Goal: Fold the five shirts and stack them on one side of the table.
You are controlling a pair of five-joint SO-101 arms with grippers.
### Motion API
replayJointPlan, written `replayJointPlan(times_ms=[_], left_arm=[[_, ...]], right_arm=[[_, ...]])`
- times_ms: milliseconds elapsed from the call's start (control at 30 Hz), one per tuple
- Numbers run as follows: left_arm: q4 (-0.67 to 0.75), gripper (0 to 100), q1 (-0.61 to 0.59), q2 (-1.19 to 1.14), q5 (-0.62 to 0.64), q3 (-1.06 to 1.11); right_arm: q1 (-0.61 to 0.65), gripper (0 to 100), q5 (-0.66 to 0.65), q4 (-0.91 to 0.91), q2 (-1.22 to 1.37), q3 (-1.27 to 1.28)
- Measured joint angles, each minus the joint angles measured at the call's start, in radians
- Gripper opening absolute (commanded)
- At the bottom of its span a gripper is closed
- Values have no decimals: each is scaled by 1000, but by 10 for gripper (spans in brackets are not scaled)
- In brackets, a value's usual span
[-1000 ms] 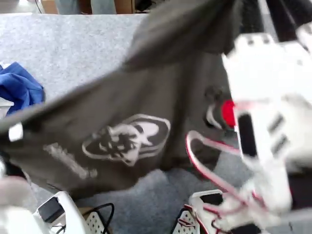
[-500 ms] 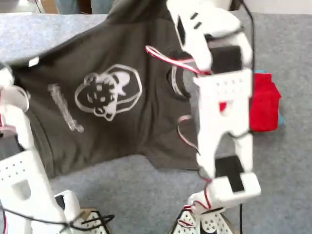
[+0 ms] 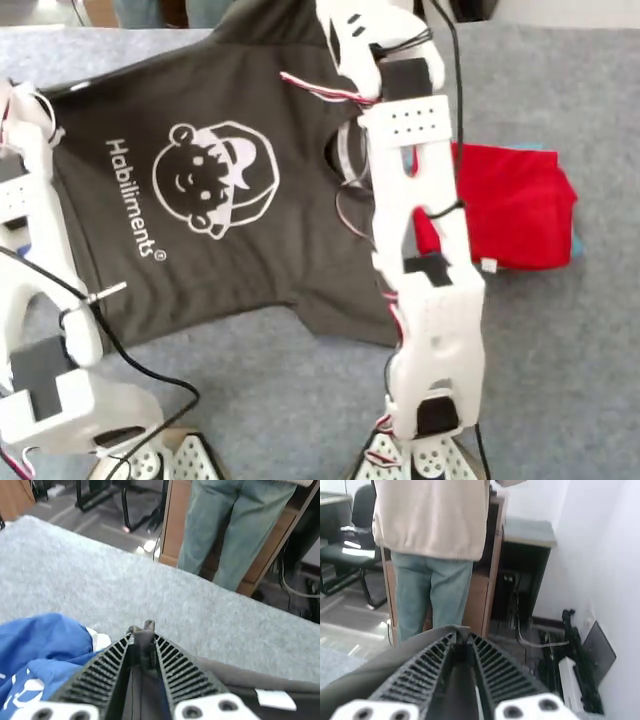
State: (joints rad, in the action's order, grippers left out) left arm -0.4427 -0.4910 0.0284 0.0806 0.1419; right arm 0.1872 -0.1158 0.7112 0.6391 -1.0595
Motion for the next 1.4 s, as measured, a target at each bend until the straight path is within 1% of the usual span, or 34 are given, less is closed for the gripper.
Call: replayJointPlan(times_ms=[167, 267, 367, 400, 467, 600, 667, 733, 867, 967, 1033, 1133, 1267, 1400], left_arm=[[-198, 29, 8, -8, 0, -31], [-344, 29, 18, -8, -9, -31], [-505, 29, 51, -8, -72, -31], [-557, 29, 68, -8, -91, -31], [-614, 29, 103, -8, -120, -11], [-634, 29, 138, -8, -143, 114], [-615, 29, 135, -2, -143, 189], [-571, 29, 117, 35, -143, 275], [-525, 29, 77, 172, -143, 422], [-520, 29, 74, 307, -172, 529], [-519, 29, 78, 397, -187, 606], [-519, 29, 95, 526, -189, 709], [-522, 29, 94, 634, -189, 784], [-575, 29, 81, 672, -189, 815]], right_arm=[[-21, 15, 0, 221, 75, -120], [-23, 15, -2, 376, 92, -170], [-25, 15, -8, 526, 115, -201], [-25, 15, -25, 575, 121, -203], [-25, 15, -80, 663, 133, -204], [-25, 15, -229, 852, 147, -204], [-25, 15, -272, 954, 160, -204], [-25, 15, -290, 1017, 180, -204], [-46, 15, -304, 1045, 186, -204], [-66, 15, -311, 1049, 186, -204], [-74, 15, -344, 1051, 166, -180], [-74, 15, -393, 1051, 80, -58], [-40, 15, -434, 1046, -98, 222], [-41, 15, -439, 945, -285, 535]])
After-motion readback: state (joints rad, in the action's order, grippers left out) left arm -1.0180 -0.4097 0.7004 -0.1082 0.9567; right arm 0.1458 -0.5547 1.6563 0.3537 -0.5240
